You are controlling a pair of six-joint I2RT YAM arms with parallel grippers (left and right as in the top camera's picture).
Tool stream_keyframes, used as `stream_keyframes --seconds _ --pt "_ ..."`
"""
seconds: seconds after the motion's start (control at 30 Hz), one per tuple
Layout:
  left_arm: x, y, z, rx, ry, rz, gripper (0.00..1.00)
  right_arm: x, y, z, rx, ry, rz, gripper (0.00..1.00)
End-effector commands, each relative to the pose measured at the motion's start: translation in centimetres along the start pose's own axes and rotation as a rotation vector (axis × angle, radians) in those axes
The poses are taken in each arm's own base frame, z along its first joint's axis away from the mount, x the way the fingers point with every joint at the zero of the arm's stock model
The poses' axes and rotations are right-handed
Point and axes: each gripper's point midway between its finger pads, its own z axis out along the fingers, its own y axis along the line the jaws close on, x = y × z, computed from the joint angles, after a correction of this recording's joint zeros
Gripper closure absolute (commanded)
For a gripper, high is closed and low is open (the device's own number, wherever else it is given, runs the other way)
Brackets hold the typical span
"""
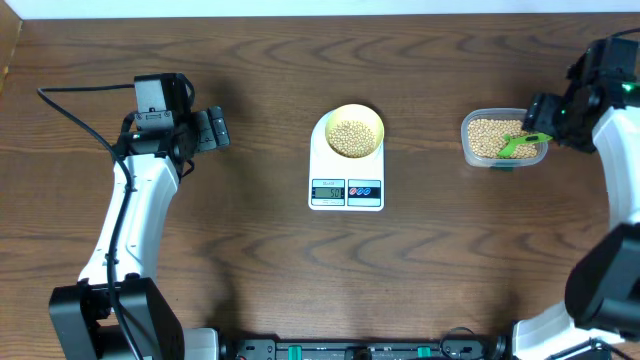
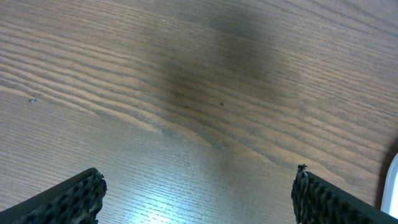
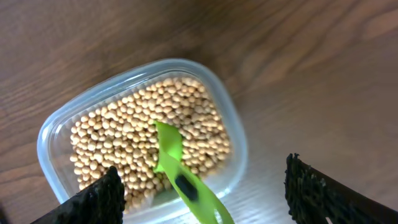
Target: Scoop item into bowl and weigh 50g on scale
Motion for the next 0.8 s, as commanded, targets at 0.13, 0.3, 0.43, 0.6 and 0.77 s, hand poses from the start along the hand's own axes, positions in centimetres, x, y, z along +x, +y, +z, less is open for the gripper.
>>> stream_keyframes --seconds 0.13,0.3,0.43,0.6,0.77 --pt "-0.1 0.2 0.4 -0.012 -0.001 -0.009 0.02 -0.5 0.6 0.1 -0.035 -0.011 0.011 0.17" --pt "-0.6 -2.4 -0.3 0.138 -0.018 -0.005 0.02 -0.5 0.6 0.1 -0.035 -0.011 0.01 0.16" --pt "1.4 -6.8 -2.5 0.407 0.056 0.075 0.02 -0.4 0.6 0.1 -0.034 -0.008 0.007 0.16" --pt "6.8 -9.3 -5.2 0.509 0.223 0.251 0.02 -0.5 0.6 0.1 -0.035 -0.014 0.007 0.15" --pt "12.1 -10.5 -6.1 0.467 0.397 0.392 0.02 -0.8 0.7 0.1 -0.037 -0.025 0.007 0.15"
